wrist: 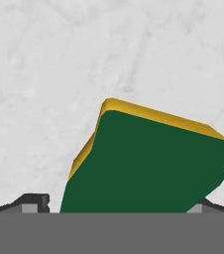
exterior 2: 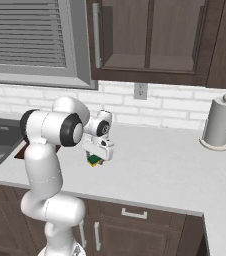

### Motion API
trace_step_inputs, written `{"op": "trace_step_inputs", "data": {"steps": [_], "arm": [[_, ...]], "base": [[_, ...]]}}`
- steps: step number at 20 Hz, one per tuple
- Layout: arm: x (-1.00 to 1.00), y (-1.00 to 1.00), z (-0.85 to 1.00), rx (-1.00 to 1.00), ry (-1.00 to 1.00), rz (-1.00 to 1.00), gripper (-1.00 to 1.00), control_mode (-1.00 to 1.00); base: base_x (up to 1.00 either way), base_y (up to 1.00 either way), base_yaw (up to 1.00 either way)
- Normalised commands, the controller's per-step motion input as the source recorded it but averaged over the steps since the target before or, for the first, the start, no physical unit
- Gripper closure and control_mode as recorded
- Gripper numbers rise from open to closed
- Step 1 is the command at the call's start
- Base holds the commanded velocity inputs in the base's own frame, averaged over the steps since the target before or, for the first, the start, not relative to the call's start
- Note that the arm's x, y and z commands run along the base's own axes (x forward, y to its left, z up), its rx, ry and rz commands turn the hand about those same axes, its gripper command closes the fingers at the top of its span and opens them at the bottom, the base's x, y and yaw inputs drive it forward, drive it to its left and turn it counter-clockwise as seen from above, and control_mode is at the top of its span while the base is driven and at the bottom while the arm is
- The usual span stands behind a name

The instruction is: Pick up the sponge from the counter and clean the cutting board by briefly scrubbing or pressing down on the cutting board. Once finished, release the sponge.

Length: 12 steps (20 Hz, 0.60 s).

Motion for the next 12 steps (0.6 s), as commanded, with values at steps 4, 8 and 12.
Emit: {"op": "trace_step_inputs", "data": {"steps": [4,8,12], "arm": [[0.00,0.00,-0.17,0.00,0.00,0.00,-1.00,-1.00],[0.00,0.00,-0.02,0.00,0.00,0.00,-1.00,-1.00],[0.00,0.00,0.00,0.00,0.02,0.00,1.00,-1.00]], "base": [[0.00,0.00,0.00],[0.00,0.00,0.00],[0.00,0.00,0.00]]}}
